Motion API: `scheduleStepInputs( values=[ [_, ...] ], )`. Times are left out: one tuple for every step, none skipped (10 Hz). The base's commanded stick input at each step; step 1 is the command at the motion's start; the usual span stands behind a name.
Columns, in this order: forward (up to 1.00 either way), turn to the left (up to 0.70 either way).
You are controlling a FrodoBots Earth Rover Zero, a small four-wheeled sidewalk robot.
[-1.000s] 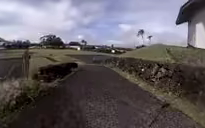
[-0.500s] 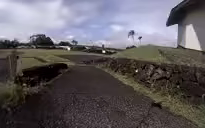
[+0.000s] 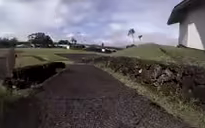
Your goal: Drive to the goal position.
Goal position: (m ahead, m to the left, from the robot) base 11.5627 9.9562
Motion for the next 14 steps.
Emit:
scheduleStepInputs(
  values=[
    [0.50, 0.00],
    [0.50, 0.00],
    [0.50, 0.00],
    [0.50, 0.00],
    [0.50, 0.00],
    [0.50, 0.00],
    [0.50, 0.00],
    [0.50, -0.47],
    [0.50, -0.50],
    [0.50, -0.50],
    [0.50, -0.31],
    [0.50, -0.02],
    [0.50, 0.00],
    [0.50, 0.00]
  ],
)
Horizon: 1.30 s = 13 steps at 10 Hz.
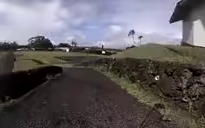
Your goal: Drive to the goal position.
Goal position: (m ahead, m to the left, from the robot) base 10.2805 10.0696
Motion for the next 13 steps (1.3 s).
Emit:
scheduleStepInputs(
  values=[
    [0.50, 0.00],
    [0.50, 0.00],
    [0.50, 0.00],
    [0.50, 0.00],
    [0.50, 0.00],
    [0.50, 0.00],
    [0.50, 0.00],
    [0.50, 0.00],
    [0.50, 0.00],
    [0.50, 0.00],
    [0.50, 0.00],
    [0.50, 0.00],
    [0.50, 0.00]
  ],
)
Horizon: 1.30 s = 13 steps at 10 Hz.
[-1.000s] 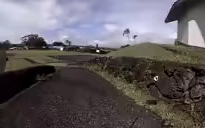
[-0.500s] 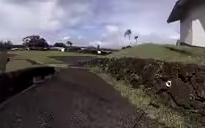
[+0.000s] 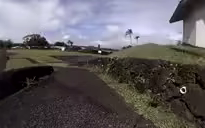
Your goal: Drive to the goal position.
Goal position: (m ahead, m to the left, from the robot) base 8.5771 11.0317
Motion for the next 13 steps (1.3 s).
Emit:
scheduleStepInputs(
  values=[
    [0.50, 0.00],
    [0.50, 0.00],
    [0.50, 0.00],
    [0.50, 0.00],
    [0.50, 0.00],
    [0.50, 0.00],
    [0.50, 0.00],
    [0.50, 0.00],
    [0.50, 0.00],
    [0.50, 0.00],
    [0.50, 0.00],
    [0.50, 0.00],
    [0.50, 0.00]
  ],
)
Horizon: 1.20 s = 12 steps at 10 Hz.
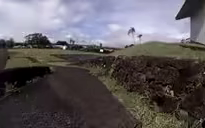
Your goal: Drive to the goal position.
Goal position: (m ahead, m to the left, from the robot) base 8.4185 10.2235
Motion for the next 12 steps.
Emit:
scheduleStepInputs(
  values=[
    [0.50, 0.00],
    [0.50, 0.00],
    [0.50, 0.00],
    [0.50, 0.00],
    [0.50, 0.00],
    [0.50, 0.00],
    [0.50, 0.00],
    [0.50, 0.00],
    [0.50, 0.00],
    [0.50, 0.00],
    [0.50, 0.00],
    [0.50, 0.00]
  ],
)
